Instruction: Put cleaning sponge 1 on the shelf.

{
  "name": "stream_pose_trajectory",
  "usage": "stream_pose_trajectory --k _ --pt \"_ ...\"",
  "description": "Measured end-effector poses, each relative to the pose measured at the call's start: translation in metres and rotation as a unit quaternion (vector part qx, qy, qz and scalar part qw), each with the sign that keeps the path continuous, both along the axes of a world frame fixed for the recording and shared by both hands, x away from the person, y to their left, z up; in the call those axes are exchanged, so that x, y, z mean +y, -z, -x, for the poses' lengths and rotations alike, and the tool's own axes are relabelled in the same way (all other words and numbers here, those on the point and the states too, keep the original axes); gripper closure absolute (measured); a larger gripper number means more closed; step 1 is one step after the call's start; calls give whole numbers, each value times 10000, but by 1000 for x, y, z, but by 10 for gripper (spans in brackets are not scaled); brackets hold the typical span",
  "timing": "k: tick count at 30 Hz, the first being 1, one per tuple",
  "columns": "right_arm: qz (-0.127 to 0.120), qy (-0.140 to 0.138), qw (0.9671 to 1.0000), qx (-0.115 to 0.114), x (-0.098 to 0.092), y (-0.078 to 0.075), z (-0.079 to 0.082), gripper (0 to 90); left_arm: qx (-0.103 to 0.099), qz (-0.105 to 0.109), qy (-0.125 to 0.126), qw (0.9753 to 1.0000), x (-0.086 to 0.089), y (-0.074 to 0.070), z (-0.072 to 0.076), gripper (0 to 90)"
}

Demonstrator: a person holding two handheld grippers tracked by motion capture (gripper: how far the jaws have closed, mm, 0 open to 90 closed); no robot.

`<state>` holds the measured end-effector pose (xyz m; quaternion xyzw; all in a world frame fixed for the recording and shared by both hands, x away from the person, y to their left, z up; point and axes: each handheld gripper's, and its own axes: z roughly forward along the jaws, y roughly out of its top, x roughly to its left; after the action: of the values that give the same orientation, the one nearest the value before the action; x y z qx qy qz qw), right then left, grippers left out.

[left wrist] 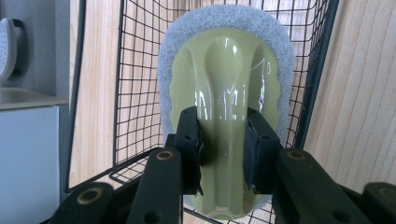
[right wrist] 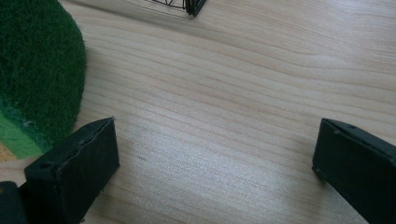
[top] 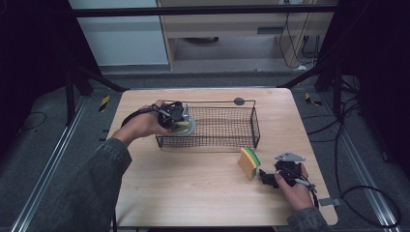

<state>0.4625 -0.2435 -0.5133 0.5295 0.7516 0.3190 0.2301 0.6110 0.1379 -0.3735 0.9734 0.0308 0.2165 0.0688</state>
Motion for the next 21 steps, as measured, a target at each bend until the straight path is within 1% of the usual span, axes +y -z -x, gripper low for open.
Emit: stream_pose_trajectory --k 5,7,8,9,13,18,19,20,21 --pt "0 -1 10000 1 0 0 0 6 61 1 0 10000 0 7 -2 705" --pt "0 -1 10000 0 0 0 0 6 107 -33 -6 9999 0 10 -2 705" --pt "0 -1 10000 0 0 0 0 6 109 -2 0 9999 0 12 -3 705" --pt "-2 0 10000 1 0 0 0 6 142 -48 -14 9999 0 12 -3 705" --pt "0 0 10000 2 0 0 0 6 206 -24 -24 9998 0 15 -7 705" --pt "1 -1 10000 -2 0 0 0 6 311 -69 -51 9995 -2 20 -10 705" --pt "0 -1 10000 2 0 0 0 6 309 -32 -39 9995 -2 22 -11 705" --pt "0 -2 10000 -1 0 0 0 6 347 -87 -57 9993 -2 22 -12 704" --pt "0 0 10000 -3 0 0 0 6 360 -96 -59 9993 -3 22 -12 704"
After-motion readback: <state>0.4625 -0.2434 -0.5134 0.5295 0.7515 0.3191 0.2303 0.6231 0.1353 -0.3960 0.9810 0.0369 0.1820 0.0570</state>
